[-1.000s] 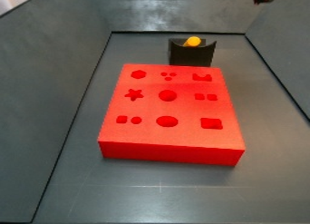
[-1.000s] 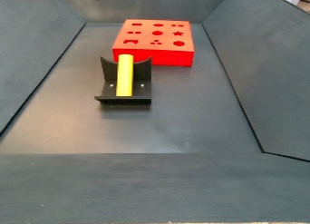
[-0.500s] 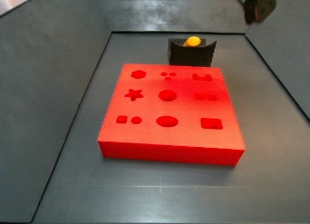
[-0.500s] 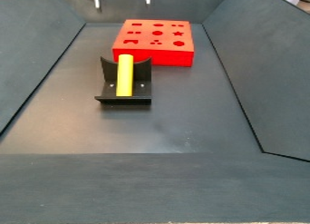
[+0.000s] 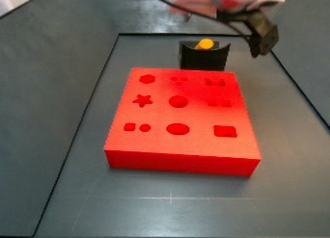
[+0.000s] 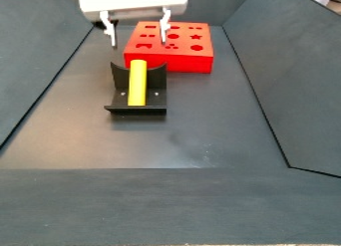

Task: Pick up the oval object. Move up. Place the oval object on the fixture. Regrasp the oval object. Move to above the board. Insert the oval object.
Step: Regrasp the oval object, then move to above the board.

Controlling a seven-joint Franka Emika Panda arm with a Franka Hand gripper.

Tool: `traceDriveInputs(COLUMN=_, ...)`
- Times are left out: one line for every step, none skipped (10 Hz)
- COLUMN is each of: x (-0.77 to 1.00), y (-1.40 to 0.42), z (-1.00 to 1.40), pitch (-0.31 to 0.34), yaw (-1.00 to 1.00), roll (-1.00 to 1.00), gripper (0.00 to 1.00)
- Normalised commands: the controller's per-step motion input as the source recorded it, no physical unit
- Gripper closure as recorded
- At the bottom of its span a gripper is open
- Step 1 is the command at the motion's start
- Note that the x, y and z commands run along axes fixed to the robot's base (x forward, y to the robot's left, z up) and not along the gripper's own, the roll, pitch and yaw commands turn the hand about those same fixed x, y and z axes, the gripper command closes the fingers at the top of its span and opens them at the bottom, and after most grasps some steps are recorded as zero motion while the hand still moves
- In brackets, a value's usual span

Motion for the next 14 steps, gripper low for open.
traceDriveInputs(x=0.1, y=0.04, z=-1.0, pitch=-0.114, yaw=0.01, roll=0.07, gripper=0.0)
traceDriveInputs(x=0.12, y=0.03, z=-0.97, pitch=-0.084, yaw=-0.03, roll=0.07, gripper=0.0)
traceDriveInputs(x=0.11, y=0.03, z=-0.87, pitch=-0.072, yaw=-0.04, roll=0.07, gripper=0.0)
traceDriveInputs(x=0.08, y=0.01, z=-0.62, pitch=-0.045, yaw=-0.04, roll=0.07, gripper=0.0)
traceDriveInputs(x=0.07, y=0.01, z=-0.52, pitch=-0.032, yaw=-0.04, roll=0.07, gripper=0.0)
traceDriveInputs(x=0.07, y=0.01, z=-0.33, pitch=-0.018, yaw=-0.03, roll=0.06, gripper=0.0)
traceDriveInputs(x=0.05, y=0.0, z=-0.21, pitch=0.003, yaw=-0.02, roll=0.05, gripper=0.0)
traceDriveInputs(x=0.01, y=0.0, z=-0.18, pitch=0.001, yaw=-0.02, roll=0.05, gripper=0.0)
traceDriveInputs(x=0.01, y=0.0, z=-0.18, pitch=0.001, yaw=-0.01, roll=0.05, gripper=0.0)
traceDriveInputs(x=0.01, y=0.0, z=-0.18, pitch=0.001, yaw=-0.01, roll=0.05, gripper=0.0)
traceDriveInputs(x=0.01, y=0.0, z=-0.18, pitch=0.002, yaw=-0.01, roll=0.05, gripper=0.0)
traceDriveInputs(x=0.01, y=0.0, z=-0.18, pitch=0.002, yaw=0.0, roll=0.05, gripper=0.0)
traceDriveInputs(x=0.0, y=0.0, z=0.0, pitch=0.0, yaw=0.0, roll=0.0, gripper=1.0)
traceDriveInputs(x=0.08, y=0.09, z=1.0, pitch=0.313, yaw=-0.09, roll=0.05, gripper=1.0)
